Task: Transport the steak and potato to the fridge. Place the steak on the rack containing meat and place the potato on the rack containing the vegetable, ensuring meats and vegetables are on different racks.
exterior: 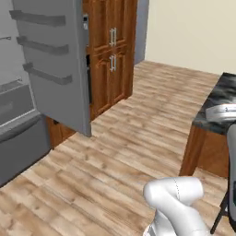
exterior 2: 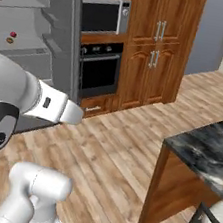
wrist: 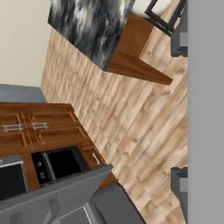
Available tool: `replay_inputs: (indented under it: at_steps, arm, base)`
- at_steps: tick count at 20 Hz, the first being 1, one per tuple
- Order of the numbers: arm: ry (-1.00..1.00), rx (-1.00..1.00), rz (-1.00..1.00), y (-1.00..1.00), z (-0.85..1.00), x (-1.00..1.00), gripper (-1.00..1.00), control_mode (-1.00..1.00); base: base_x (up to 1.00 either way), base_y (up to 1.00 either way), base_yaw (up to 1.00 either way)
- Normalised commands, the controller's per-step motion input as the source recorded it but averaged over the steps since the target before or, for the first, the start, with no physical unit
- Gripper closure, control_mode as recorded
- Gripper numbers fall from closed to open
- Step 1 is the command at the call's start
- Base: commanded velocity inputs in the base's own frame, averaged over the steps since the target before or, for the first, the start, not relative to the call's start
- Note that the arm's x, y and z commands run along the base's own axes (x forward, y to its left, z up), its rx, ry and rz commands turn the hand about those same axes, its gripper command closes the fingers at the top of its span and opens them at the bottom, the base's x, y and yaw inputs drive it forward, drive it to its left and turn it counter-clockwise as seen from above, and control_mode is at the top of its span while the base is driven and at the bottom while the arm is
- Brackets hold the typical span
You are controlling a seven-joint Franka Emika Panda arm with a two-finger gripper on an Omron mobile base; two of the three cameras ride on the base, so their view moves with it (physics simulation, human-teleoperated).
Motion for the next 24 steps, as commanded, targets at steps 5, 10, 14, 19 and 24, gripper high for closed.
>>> replay_inputs:
  at_steps: [5,10,14,19,24]
  arm:
    - [0.0,0.0,0.0,0.0,0.0,0.0,-1.0,1.0]
    - [0.0,0.0,0.0,0.0,0.0,0.0,-1.0,1.0]
    - [0.0,0.0,0.0,0.0,0.0,0.0,-1.0,1.0]
    - [0.0,0.0,0.0,0.0,0.0,0.0,-1.0,1.0]
    - [0.0,0.0,0.0,0.0,0.0,0.0,-1.0,1.0]
  base:
    - [0.0,0.0,-1.0]
    - [0.0,-0.38,-0.71]
    - [0.97,-0.72,0.04]
    - [1.0,-0.6,0.14]
    - [1.0,-0.63,0.1]
